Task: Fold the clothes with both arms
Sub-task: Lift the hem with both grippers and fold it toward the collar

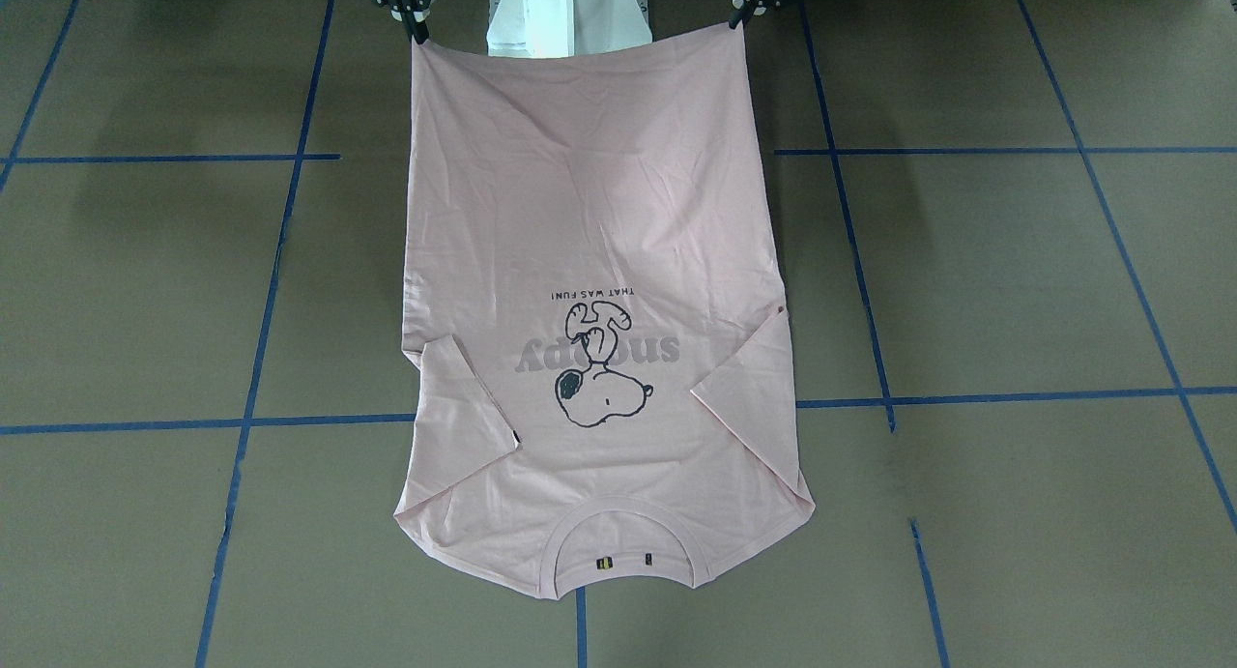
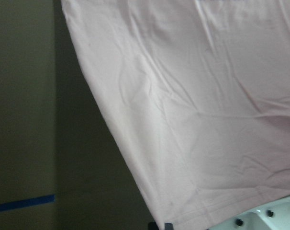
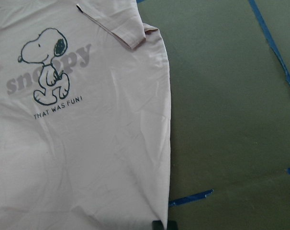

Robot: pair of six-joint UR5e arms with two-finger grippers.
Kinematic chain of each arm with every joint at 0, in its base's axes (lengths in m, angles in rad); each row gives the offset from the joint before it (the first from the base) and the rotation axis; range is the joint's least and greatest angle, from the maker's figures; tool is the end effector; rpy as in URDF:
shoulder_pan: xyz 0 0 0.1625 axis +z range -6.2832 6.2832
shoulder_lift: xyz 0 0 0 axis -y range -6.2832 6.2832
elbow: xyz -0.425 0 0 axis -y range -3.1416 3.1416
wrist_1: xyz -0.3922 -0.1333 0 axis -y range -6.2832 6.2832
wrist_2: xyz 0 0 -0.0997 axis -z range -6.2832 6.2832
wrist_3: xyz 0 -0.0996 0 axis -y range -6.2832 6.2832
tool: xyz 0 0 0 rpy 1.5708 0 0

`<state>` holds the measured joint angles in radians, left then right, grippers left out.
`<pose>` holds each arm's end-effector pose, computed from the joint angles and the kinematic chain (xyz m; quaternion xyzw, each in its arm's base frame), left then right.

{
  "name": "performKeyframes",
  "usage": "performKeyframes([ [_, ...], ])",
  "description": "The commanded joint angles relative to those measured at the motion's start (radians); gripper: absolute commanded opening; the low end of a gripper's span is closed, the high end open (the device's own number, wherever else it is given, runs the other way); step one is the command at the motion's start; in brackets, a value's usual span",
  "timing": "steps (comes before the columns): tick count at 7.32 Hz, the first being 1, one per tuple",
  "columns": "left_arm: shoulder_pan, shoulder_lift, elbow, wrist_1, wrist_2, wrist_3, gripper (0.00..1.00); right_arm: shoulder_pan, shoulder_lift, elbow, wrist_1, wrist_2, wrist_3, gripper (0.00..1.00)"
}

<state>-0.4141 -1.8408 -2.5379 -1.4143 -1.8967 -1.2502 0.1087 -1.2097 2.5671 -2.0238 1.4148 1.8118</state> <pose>0.2998 -0.2425 0.1580 0.0525 0.5237 0.0438 0.8492 -0.3538 -0.1883 0.1592 0.0411 -0.4393 0.1895 0.8772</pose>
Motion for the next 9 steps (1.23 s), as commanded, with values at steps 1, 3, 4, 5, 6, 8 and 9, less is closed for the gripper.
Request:
performKeyframes([
  [1, -0.072, -0.143, 0.069, 0.152, -0.036, 0.107, 0.00, 0.046, 0.093, -0.023, -0.105, 0.021, -0.072, 0.00],
  [3, -0.202, -0.187, 0.241, 0.111, -0.039, 0.233, 0.00, 0.220, 0.163, -0.187, -0.043, 0.029, -0.214, 0.00],
  [4, -0.253, -0.225, 0.339, 0.082, -0.039, 0.265, 0.00, 0.314, 0.165, -0.284, 0.068, 0.045, -0.248, 0.00],
  [5, -0.299, -0.251, 0.428, 0.040, -0.038, 0.291, 0.00, 0.407, 0.168, -0.411, 0.188, 0.099, -0.317, 0.00],
  [6, -0.346, -0.265, 0.500, -0.006, -0.038, 0.340, 0.00, 0.480, 0.170, -0.533, 0.321, 0.108, -0.339, 0.00],
  [8, -0.412, -0.279, 0.637, -0.107, -0.038, 0.400, 0.00, 0.542, 0.221, -0.696, 0.407, 0.121, -0.383, 0.00],
  [9, -0.428, -0.296, 0.725, -0.177, -0.036, 0.408, 0.00, 0.561, 0.269, -0.773, 0.408, 0.121, -0.388, 0.00],
])
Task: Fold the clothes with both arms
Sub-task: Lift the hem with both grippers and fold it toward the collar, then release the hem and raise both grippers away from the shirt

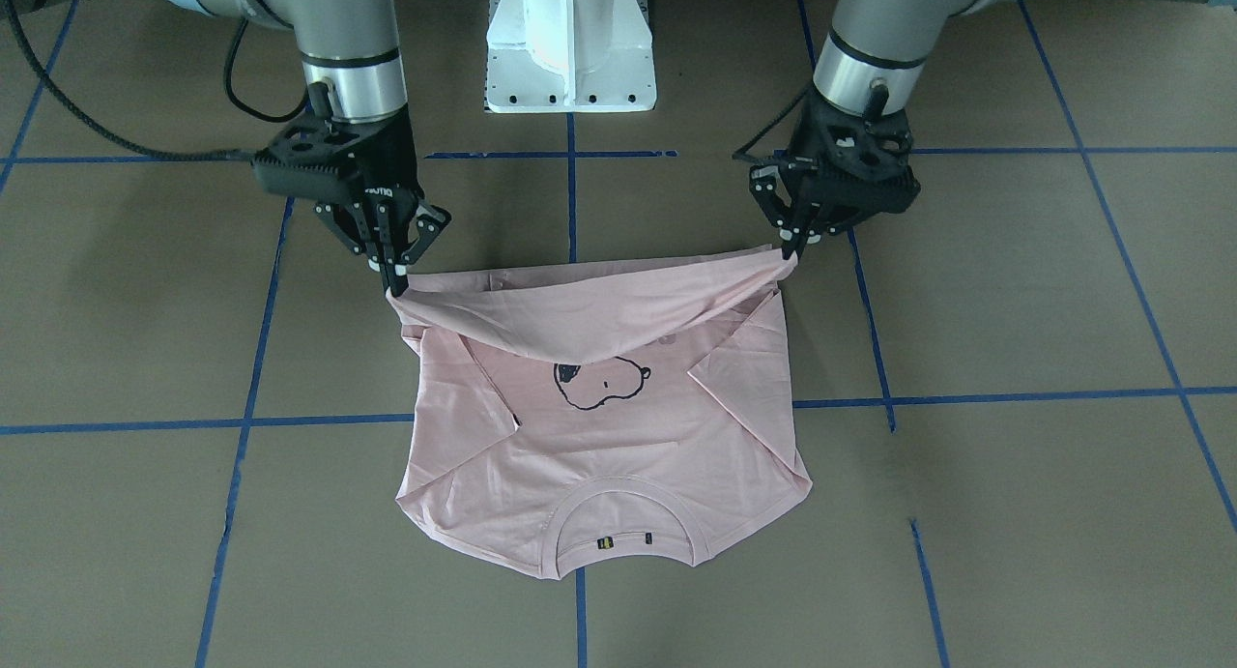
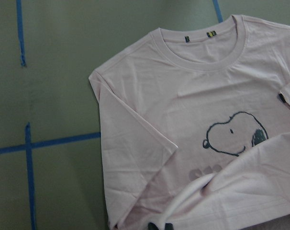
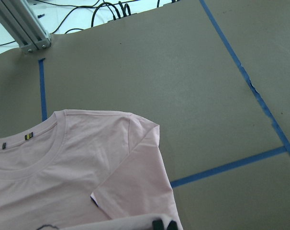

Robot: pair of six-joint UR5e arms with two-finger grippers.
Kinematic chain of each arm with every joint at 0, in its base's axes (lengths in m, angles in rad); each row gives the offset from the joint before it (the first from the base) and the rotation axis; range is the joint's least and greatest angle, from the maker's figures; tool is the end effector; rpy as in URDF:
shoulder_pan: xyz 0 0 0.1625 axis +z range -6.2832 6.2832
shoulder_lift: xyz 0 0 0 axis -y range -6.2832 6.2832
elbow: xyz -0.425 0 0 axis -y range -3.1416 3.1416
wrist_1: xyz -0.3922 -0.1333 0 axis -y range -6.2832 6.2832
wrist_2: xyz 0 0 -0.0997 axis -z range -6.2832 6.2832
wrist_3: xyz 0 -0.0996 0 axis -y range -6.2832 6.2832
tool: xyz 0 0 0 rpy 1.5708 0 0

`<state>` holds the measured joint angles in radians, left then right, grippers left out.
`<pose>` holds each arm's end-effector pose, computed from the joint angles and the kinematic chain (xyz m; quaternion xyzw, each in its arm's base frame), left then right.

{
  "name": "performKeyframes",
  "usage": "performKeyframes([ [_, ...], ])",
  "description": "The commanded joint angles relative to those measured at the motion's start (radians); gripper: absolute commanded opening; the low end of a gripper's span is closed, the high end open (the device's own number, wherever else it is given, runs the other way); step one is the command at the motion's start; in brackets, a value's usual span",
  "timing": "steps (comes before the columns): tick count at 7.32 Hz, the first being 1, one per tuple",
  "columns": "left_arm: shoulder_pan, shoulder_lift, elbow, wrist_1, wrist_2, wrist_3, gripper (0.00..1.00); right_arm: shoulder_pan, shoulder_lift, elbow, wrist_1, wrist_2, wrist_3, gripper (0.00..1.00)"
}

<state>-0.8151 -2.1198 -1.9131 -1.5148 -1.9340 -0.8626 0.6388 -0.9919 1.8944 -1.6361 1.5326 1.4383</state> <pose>0.3431 -0.5069 0.2085 0.1559 0.4026 0.0251 0.9016 -0.4130 -0.4775 0.2030 0.1690 -0.3700 0.2363 0.8824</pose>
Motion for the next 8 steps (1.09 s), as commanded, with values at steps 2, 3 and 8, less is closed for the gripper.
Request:
performKeyframes([
  [2, -0.039, -0.075, 0.297, -0.216, 0.044, 0.022, 0.00, 0.061, 0.133, -0.312, 0.129, 0.006, -0.025, 0.00],
  [3, -0.047, -0.092, 0.392, -0.295, 0.044, 0.022, 0.00, 0.073, 0.166, -0.431, 0.215, 0.006, -0.041, 0.00],
  [8, -0.101, -0.157, 0.717, -0.585, 0.095, 0.106, 1.00, 0.171, 0.308, -0.838, 0.423, 0.110, -0.284, 1.00],
])
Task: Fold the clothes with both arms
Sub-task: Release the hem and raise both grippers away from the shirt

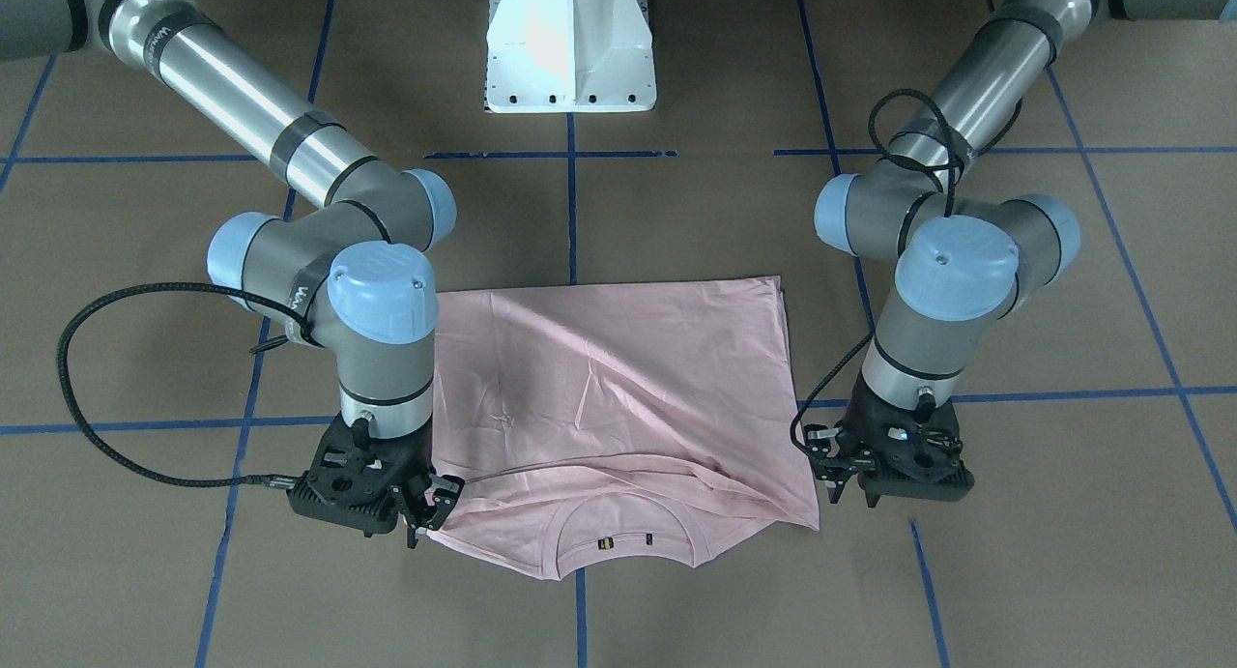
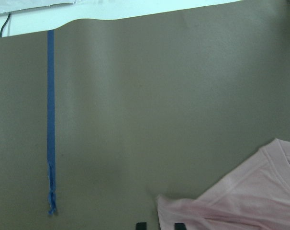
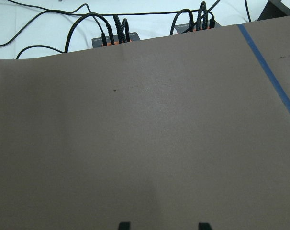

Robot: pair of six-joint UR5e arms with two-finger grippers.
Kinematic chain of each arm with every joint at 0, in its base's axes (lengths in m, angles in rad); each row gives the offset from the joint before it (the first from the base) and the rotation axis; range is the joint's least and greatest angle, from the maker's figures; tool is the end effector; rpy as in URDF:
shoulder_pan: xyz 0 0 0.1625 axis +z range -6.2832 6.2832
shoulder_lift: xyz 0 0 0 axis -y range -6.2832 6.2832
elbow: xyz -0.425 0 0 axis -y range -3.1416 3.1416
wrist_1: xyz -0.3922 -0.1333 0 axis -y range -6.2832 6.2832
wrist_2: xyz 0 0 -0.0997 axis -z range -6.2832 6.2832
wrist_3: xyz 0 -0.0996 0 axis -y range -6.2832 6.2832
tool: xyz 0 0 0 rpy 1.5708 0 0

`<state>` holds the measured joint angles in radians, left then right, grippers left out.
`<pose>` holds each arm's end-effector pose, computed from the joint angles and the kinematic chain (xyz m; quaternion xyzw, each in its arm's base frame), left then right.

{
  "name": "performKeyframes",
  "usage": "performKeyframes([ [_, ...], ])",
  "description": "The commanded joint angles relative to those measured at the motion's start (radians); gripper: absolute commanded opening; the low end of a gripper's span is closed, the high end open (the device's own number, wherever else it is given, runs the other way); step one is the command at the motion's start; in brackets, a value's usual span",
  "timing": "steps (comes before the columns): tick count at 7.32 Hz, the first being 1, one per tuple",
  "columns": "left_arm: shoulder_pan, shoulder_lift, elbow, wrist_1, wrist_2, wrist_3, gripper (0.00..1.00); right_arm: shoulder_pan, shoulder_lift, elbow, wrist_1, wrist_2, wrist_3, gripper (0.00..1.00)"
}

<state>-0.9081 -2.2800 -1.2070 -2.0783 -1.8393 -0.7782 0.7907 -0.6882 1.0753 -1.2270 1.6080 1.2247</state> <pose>0.3979 -0.6836 0.3403 0.2277 0.3620 0.0032 0.9039 -0.4931 -0.6827 0.2919 0.1777 -0.3105 0.1994 0.9123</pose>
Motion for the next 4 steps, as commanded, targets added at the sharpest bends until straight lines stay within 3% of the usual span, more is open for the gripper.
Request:
performKeyframes([
  [1, -0.008, 0.007, -0.003, -0.023, 0.000, 0.022, 1.00, 0.034, -0.013, 0.007, 0.018, 0.080, -0.138, 1.00],
  [4, 0.008, 0.140, -0.208, -0.020, -0.001, 0.019, 1.00, 0.042, -0.094, 0.130, 0.018, 0.135, -0.168, 1.00],
])
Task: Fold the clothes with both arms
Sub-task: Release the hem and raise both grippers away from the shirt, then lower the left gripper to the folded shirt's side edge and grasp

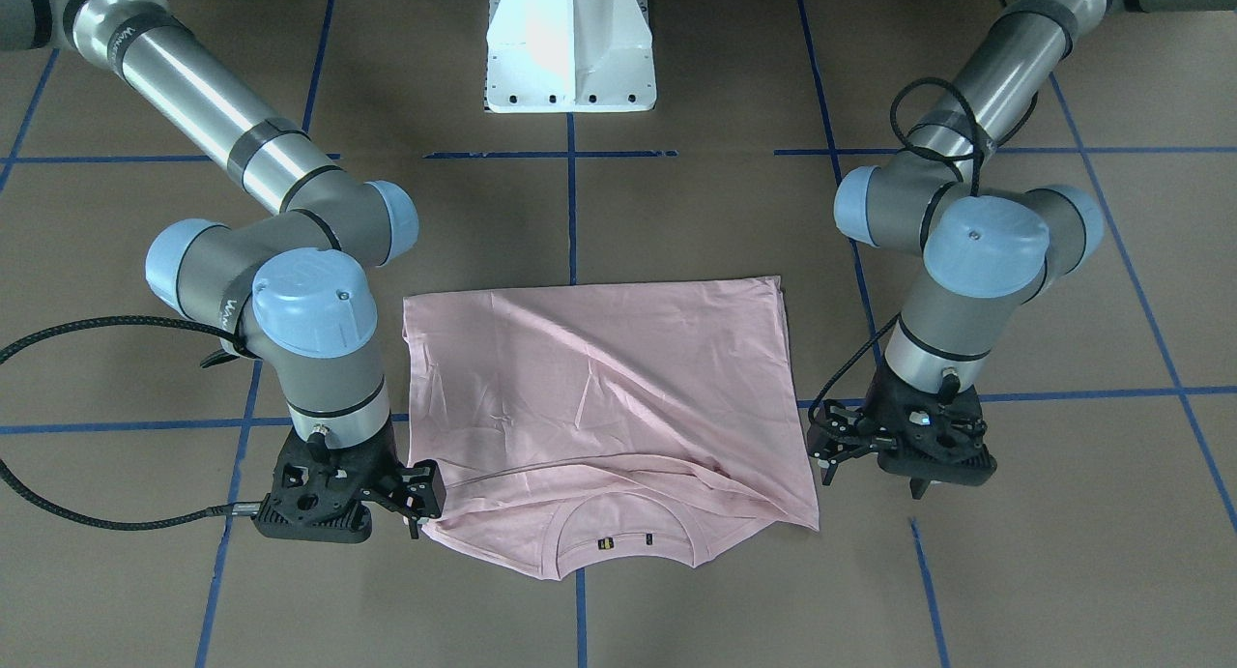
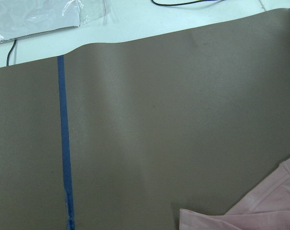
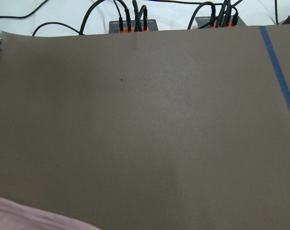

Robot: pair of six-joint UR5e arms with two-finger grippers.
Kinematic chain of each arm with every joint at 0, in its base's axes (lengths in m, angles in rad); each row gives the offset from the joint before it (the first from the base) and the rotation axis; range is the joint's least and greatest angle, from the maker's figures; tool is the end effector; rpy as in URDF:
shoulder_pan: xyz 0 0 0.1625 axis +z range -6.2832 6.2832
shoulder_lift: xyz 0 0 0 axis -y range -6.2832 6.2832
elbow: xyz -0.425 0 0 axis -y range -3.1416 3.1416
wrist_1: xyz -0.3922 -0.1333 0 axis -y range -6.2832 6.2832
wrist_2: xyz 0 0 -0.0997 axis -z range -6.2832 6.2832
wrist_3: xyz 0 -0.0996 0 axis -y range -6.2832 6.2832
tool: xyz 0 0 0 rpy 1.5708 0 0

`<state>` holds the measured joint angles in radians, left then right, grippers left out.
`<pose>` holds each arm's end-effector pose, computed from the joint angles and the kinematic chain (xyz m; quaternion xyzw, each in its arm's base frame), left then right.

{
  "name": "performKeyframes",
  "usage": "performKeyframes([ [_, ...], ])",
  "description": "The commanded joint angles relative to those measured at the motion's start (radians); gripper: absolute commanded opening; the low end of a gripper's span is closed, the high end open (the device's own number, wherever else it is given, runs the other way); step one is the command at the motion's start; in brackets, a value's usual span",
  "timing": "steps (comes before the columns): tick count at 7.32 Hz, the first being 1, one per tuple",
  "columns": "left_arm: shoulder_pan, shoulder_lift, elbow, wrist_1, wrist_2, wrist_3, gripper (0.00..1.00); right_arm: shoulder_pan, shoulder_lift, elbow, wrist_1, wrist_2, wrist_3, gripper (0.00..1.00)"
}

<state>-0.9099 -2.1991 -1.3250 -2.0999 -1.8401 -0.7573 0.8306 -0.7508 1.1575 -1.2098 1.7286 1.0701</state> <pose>0.3764 -0.6581 0.3399 0.2526 0.3755 0.0162 0.8916 -0.4601 -0.6781 0.2988 0.1731 -0.3388 0.1227 0.9166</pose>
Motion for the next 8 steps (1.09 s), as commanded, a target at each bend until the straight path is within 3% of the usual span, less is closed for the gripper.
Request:
performKeyframes([
  [1, 0.041, 0.100, -0.152, 0.003, -0.001, -0.011, 1.00, 0.002, -0.053, 0.076, 0.001, 0.014, -0.012, 1.00],
  [4, 0.142, 0.263, -0.317, -0.002, 0.002, -0.139, 0.99, 0.001, -0.078, 0.110, 0.004, 0.012, -0.012, 1.00],
  [6, 0.253, 0.341, -0.408, 0.003, 0.013, -0.271, 0.67, 0.001, -0.078, 0.110, 0.006, 0.012, -0.012, 1.00],
  [8, 0.348, 0.354, -0.422, 0.004, 0.067, -0.339, 0.66, 0.001, -0.078, 0.110, 0.006, 0.012, -0.012, 1.00],
])
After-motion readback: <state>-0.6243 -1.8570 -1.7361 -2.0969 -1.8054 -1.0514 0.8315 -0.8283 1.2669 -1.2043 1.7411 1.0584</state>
